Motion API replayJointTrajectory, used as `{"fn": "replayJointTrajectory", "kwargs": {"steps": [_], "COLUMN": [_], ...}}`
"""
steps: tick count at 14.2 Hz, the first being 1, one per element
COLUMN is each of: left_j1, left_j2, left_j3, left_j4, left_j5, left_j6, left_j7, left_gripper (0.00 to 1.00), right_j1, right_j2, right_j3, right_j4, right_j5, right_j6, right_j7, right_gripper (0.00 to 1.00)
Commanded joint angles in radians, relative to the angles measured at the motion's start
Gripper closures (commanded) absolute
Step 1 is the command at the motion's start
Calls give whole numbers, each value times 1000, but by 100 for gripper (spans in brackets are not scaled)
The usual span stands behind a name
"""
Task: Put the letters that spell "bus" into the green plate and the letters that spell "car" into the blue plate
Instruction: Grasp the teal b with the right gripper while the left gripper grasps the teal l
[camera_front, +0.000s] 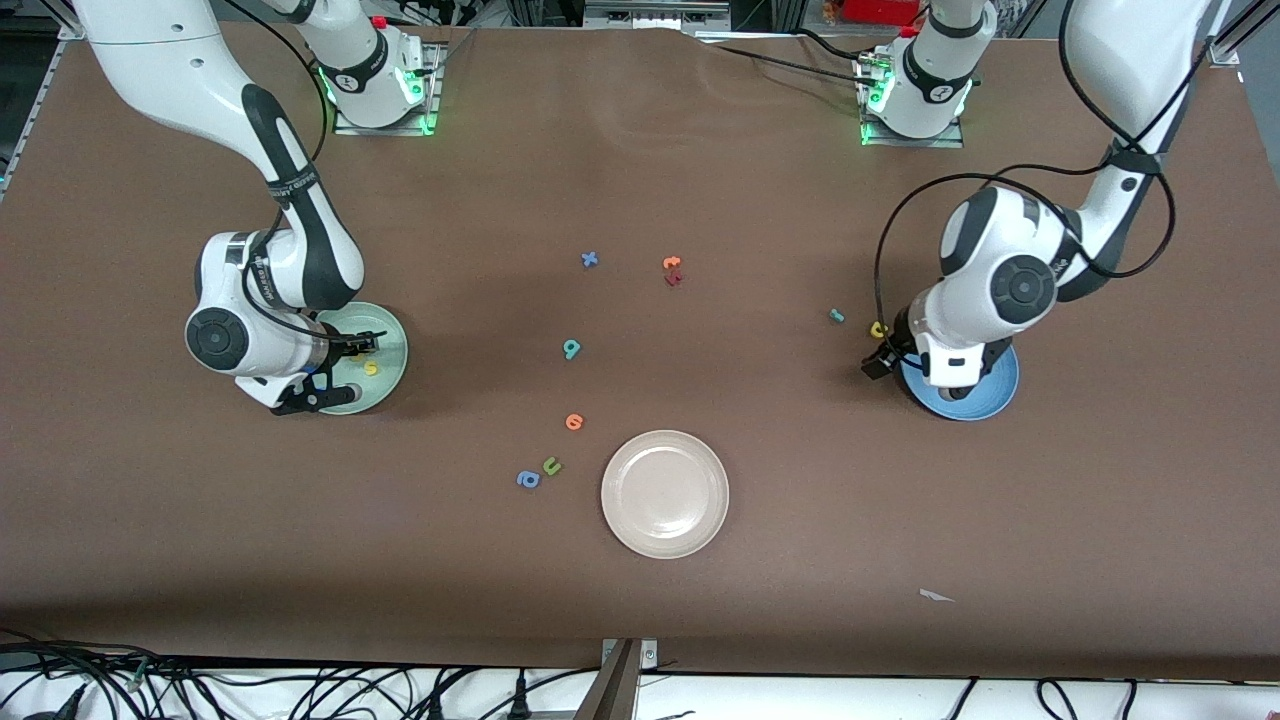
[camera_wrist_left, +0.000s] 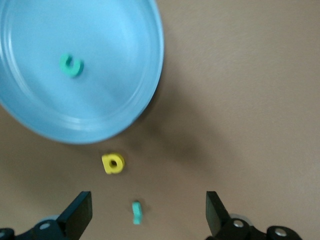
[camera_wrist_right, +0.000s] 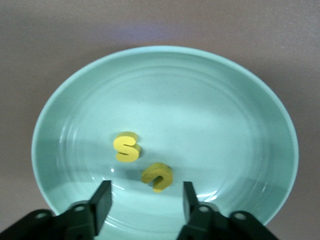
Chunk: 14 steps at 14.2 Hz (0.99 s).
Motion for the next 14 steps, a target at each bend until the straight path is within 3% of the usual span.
{"fn": "replayJointTrajectory", "kwargs": {"steps": [1,4,7,10,13,14], "left_j1": [0,-16,-66,-66,-59,-57], "left_j2": [-40,-73,-72,-58,-43,-43], "left_j3": [-2,-25,-33,-36,-36,-36], "left_j4": [-125,-277,-311,-342,-342,-340], "left_j5": [37,76,166,339,361,361], "left_j6": [177,374,381,379,378,378], "left_j7": [-213,-354,-556,-733,-755,-772], "left_gripper": [0,0,1,2,11,25], "right_j1": [-1,4,19,95,213,229], "right_j2": [-46,-49,-37,-11,26,36], "right_j3": [14,85,170,188,188,188], "right_j4": [20,116,159,167,185,185], "right_j5": [20,20,18,20,14,15], "right_j6": [-60,-155,-140,-65,16,42], "right_j7": [-1,160,402,605,888,959], "right_gripper": [0,0,0,0,6,7]}}
